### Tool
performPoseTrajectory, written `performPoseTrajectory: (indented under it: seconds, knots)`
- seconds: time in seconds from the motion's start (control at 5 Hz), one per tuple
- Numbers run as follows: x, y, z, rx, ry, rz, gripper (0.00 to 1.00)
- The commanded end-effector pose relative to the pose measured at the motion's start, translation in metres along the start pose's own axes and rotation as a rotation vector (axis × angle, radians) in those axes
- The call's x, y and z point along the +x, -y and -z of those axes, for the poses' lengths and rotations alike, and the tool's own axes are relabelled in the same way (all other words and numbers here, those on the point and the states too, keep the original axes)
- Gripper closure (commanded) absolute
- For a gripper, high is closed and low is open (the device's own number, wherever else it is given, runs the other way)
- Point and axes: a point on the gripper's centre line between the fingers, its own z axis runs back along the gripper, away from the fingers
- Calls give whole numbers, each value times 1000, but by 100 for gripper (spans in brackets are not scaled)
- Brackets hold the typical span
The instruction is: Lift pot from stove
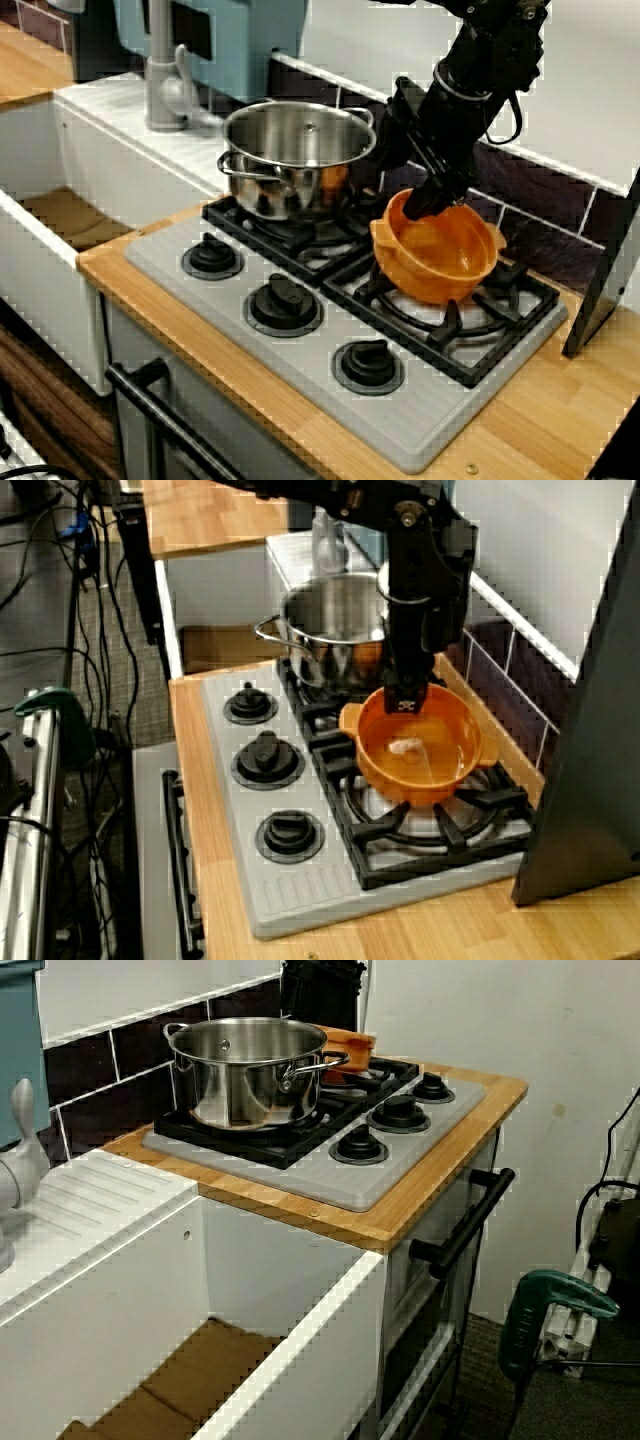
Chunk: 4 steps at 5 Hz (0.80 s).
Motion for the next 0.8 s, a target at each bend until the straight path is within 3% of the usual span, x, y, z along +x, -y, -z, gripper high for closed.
performPoseTrajectory:
  seconds: [0.0,0.4,0.6]
  knots:
    - [-2,-13,-5,-11,31,-10,0]
    - [-6,-13,10,-24,6,-10,0]
    - [-9,-11,14,-32,9,-8,100]
